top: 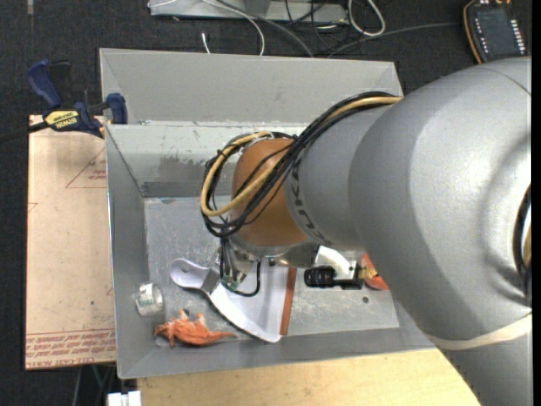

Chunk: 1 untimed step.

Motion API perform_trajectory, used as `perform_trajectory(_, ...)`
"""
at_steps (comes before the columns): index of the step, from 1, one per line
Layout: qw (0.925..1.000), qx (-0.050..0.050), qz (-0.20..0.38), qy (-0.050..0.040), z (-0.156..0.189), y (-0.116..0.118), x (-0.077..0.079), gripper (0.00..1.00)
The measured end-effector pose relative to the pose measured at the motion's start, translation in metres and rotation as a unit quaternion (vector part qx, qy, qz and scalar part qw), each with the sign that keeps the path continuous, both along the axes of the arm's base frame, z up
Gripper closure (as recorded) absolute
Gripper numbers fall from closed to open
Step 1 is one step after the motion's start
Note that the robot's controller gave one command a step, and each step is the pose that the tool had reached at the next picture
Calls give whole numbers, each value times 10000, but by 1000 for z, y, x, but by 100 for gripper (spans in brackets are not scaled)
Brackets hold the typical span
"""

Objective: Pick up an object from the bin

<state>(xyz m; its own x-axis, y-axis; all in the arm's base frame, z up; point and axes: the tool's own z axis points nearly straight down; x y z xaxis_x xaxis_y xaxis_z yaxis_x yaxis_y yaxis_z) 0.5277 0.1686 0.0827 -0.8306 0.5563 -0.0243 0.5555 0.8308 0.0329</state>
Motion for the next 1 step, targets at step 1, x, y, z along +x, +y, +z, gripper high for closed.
perform_trajectory(1,10000,0,-2,3,0,0,0,100)
